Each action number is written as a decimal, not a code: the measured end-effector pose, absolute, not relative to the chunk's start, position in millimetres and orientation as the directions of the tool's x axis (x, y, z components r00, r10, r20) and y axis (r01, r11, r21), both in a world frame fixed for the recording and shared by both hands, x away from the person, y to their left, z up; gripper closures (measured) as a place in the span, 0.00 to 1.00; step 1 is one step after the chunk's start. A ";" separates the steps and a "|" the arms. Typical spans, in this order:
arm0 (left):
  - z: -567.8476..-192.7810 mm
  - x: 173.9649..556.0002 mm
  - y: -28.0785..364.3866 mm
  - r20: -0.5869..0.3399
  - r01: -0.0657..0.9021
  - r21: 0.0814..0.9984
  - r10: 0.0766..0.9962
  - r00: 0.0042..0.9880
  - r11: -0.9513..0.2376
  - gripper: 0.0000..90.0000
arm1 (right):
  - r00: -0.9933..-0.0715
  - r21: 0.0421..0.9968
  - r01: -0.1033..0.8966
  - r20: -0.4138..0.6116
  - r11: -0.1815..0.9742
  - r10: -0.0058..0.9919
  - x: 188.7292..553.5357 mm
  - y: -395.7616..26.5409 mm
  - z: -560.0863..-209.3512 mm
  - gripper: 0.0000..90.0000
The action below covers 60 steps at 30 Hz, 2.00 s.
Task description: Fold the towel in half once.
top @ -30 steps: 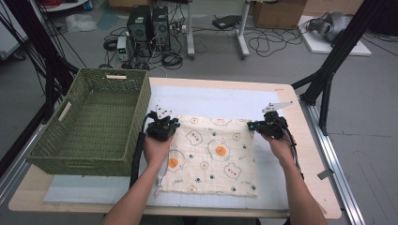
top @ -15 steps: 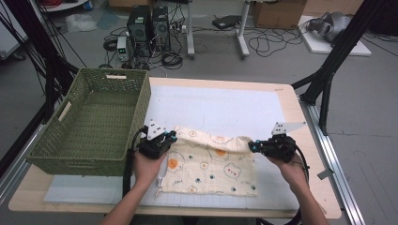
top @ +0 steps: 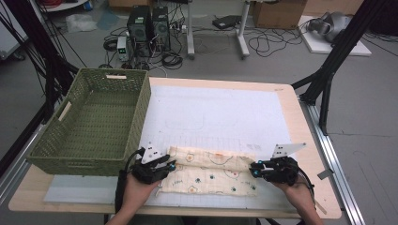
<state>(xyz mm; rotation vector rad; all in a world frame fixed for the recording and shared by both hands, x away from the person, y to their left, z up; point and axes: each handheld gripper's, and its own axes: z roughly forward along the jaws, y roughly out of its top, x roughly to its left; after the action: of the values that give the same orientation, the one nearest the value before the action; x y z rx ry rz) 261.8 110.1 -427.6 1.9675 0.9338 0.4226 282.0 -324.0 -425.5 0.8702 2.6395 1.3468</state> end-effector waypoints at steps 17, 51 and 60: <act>-408.1 264.1 111.0 -0.083 0.414 0.854 0.703 0.706 -0.315 0.53 | -0.856 0.778 0.434 0.200 0.454 0.476 294.1 -311.1 -413.6 0.62; -416.4 252.4 113.7 -0.085 0.418 0.808 0.619 0.780 -0.416 0.99 | -0.916 0.746 0.348 0.141 0.567 0.376 271.1 -294.3 -418.6 0.98; -422.7 237.2 119.8 -0.099 0.433 0.788 0.604 0.791 -0.438 0.99 | -0.922 0.733 0.351 0.162 0.583 0.351 253.3 -296.7 -419.7 0.98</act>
<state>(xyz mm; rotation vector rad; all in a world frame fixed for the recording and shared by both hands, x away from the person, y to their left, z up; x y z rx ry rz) 237.2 119.8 -422.7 2.0994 0.7674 0.2465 253.3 -296.7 -419.7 0.6197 2.7940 1.2943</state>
